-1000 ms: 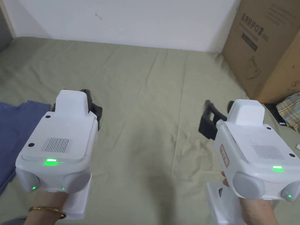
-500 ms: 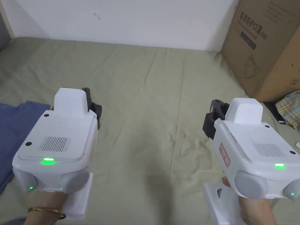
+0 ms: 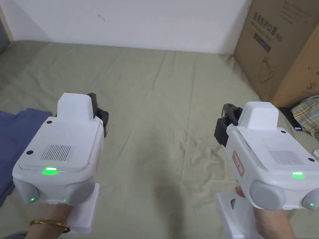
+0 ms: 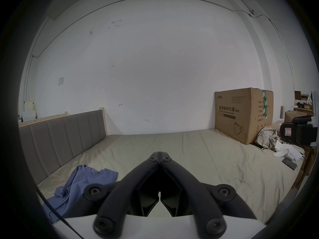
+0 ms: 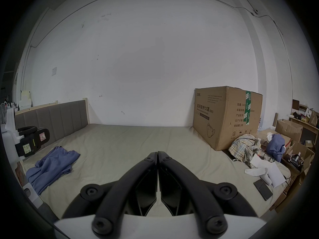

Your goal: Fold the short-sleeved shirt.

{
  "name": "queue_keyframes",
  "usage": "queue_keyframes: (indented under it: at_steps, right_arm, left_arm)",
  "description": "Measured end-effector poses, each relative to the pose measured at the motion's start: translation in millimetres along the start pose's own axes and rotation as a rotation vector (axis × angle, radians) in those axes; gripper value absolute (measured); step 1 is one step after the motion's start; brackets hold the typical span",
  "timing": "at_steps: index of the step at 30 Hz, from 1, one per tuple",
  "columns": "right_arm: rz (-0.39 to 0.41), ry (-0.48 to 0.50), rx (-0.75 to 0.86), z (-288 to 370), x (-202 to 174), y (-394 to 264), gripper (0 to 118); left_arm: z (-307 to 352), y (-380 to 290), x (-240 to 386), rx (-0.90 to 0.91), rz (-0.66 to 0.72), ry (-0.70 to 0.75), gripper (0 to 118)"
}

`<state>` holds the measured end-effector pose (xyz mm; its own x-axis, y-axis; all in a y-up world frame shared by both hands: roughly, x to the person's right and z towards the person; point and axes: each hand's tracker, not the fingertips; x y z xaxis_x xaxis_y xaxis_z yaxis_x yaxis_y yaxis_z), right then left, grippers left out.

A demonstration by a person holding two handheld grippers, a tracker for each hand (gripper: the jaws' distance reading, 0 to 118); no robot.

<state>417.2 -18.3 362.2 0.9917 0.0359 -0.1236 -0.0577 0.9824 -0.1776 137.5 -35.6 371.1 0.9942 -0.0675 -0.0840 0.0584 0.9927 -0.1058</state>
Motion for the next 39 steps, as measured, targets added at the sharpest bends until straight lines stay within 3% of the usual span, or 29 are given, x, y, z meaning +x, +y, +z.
queue_keyframes:
  at_steps: [30,39]
  right_arm:
    - [0.018,0.024,-0.004,-2,-5,4,0]
    - [0.045,0.152,0.012,-16,-51,10,0]
  left_arm:
    - [1,4,0,0.005,0.004,-0.011,0]
    - [21,5,-49,0.017,0.022,0.123,0]
